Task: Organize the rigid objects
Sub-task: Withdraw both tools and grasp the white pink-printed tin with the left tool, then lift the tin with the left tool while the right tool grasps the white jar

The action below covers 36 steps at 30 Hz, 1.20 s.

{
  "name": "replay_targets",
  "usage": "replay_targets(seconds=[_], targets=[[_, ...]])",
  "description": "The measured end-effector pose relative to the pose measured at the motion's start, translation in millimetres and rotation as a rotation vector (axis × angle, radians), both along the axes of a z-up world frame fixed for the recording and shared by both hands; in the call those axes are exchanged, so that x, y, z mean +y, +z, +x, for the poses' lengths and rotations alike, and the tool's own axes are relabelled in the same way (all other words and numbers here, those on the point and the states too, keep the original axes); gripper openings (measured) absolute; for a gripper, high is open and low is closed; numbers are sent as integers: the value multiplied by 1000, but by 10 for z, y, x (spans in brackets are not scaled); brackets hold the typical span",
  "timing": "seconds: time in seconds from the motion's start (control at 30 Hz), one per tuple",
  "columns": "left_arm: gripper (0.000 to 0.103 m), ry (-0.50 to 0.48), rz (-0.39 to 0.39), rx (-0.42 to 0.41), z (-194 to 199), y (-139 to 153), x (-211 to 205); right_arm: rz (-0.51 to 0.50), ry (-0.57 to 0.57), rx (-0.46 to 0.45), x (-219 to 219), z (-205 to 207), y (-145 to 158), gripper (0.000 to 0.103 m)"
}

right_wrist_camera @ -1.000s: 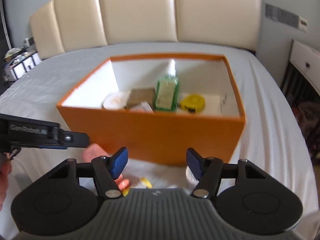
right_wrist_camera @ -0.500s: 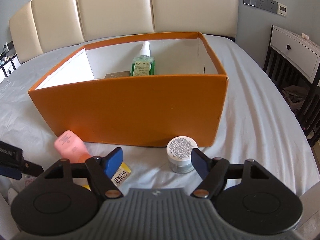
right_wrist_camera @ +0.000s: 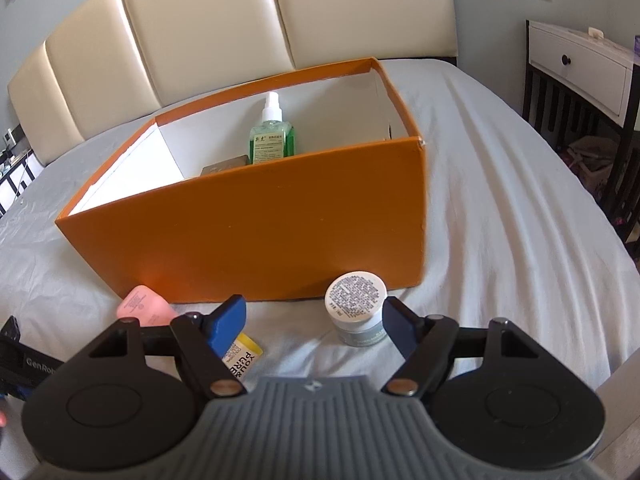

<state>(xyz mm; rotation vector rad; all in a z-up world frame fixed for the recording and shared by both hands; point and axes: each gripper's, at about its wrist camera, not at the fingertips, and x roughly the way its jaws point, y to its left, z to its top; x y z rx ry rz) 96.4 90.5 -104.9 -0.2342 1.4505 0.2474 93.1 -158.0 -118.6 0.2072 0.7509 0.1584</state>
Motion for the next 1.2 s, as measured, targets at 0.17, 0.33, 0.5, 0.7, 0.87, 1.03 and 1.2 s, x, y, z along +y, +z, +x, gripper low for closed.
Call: replay_targets(seconds=[0.17,0.33,0.5,0.7,0.87,1.03,1.2], targets=[[83,18,-40,21,39,-69,79,-7,4,-2,5,-13,2,74],[79,25,-36,28,29,-111,105,-3,0,-5,-5,-14,13,74],[75,54,-48,18,40,-135,162,-10,3,-3,11,-17,13,74],[71,70,-32,11,82,-166,153,-22,11,-10,42,-39,12,74],[70,73,-42,-28,47,-116,140,-17,5,-8,39,-39,3,74],[70,35,-70,-117,-24,-22,89,-14,-24,14,16,-12,-8,74],[70,-39,-134,-208,-55,96,29,-42,-55,49,32,41,-41,75]])
